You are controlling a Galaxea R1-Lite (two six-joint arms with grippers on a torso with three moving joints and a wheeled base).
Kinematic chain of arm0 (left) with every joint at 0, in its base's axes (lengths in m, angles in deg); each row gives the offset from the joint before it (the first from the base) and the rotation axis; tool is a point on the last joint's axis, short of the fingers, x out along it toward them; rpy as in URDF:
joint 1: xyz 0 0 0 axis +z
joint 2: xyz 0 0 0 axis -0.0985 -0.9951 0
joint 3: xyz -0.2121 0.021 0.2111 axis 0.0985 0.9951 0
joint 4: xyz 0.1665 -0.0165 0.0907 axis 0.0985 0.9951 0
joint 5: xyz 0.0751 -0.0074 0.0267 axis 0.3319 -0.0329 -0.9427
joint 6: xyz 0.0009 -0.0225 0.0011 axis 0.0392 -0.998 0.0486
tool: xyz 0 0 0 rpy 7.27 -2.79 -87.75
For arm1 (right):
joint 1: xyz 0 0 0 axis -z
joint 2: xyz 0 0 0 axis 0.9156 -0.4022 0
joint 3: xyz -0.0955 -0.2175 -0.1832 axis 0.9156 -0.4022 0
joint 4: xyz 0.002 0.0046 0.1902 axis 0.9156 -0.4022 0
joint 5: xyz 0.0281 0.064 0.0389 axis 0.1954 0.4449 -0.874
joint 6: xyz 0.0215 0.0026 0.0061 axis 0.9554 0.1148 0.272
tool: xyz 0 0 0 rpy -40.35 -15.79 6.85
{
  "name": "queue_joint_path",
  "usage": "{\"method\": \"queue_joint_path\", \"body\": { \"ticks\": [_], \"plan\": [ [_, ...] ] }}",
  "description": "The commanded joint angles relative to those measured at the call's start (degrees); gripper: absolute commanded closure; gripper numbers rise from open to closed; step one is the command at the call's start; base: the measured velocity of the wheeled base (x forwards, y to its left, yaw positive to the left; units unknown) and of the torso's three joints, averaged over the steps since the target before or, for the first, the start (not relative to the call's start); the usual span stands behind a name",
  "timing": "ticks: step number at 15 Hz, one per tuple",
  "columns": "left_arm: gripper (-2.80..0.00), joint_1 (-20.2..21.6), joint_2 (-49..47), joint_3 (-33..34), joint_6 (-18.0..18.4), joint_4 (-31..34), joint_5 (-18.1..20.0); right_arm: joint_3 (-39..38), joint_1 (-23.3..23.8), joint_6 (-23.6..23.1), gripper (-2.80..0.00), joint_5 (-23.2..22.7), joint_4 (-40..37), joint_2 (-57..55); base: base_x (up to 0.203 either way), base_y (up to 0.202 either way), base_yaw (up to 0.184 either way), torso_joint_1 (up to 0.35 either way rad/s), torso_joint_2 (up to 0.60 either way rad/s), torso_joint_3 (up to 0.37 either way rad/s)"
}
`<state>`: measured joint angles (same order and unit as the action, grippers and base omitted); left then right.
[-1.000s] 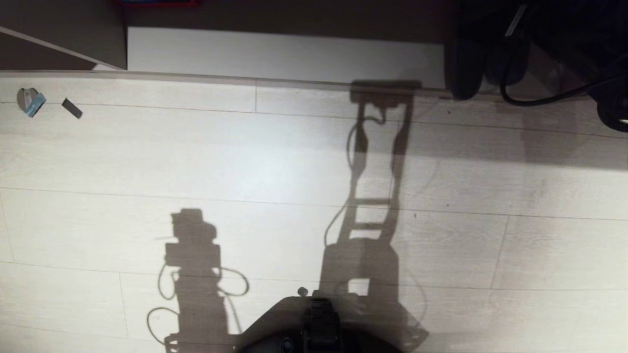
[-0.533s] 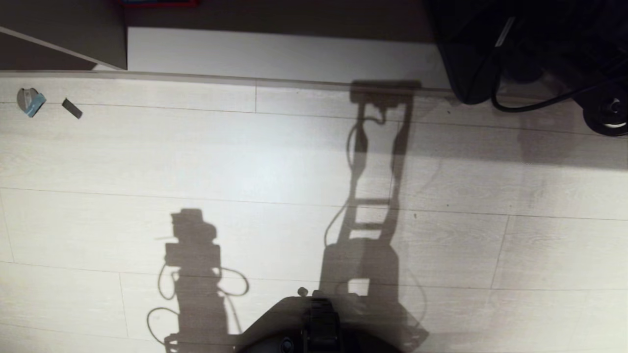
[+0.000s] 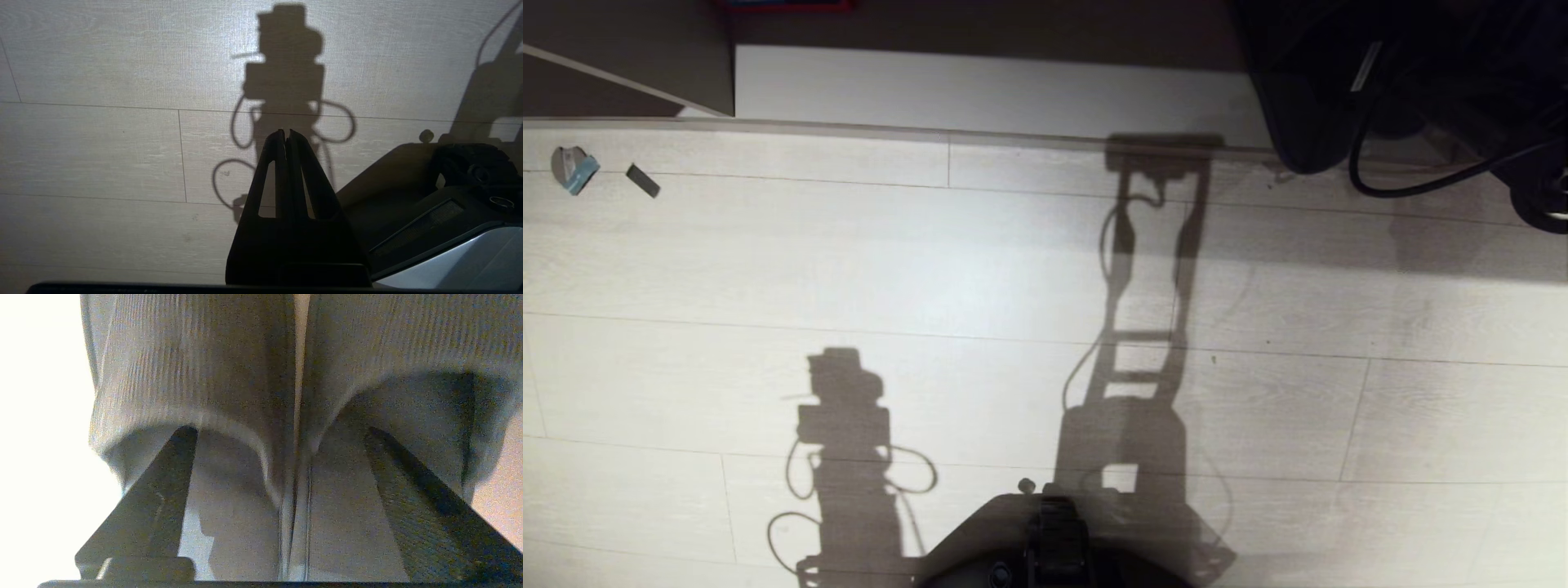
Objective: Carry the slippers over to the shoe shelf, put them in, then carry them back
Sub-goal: Place the slippers into the shoe cabinet
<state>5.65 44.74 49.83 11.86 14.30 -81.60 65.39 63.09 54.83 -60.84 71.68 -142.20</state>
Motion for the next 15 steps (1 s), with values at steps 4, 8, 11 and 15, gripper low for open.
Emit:
{"method": "queue_joint_path", "body": {
  "ticks": [4,8,11,15],
  "plan": [
    [0.00,0.0,0.0,0.0,0.1,0.0,0.0,-10.1,1.0,-1.3,-2.80,0.4,-0.1,8.1,0.000,0.000,0.000,0.000,0.00,0.000],
    [0.00,0.0,0.0,0.0,0.2,0.0,0.0,-21.6,0.9,-1.5,-2.80,0.1,1.4,17.0,0.000,0.000,0.000,0.000,0.00,0.000],
    [0.00,0.0,0.0,0.0,0.2,0.0,0.0,-32.8,0.3,-1.3,-2.80,-1.2,1.9,25.8,0.000,0.000,0.000,0.000,0.00,0.000],
    [0.00,0.0,0.0,0.0,0.2,0.0,0.0,-48.8,0.1,-1.4,-2.80,-6.8,-0.1,38.8,0.000,0.000,0.000,0.000,0.00,0.000]
  ]
}}
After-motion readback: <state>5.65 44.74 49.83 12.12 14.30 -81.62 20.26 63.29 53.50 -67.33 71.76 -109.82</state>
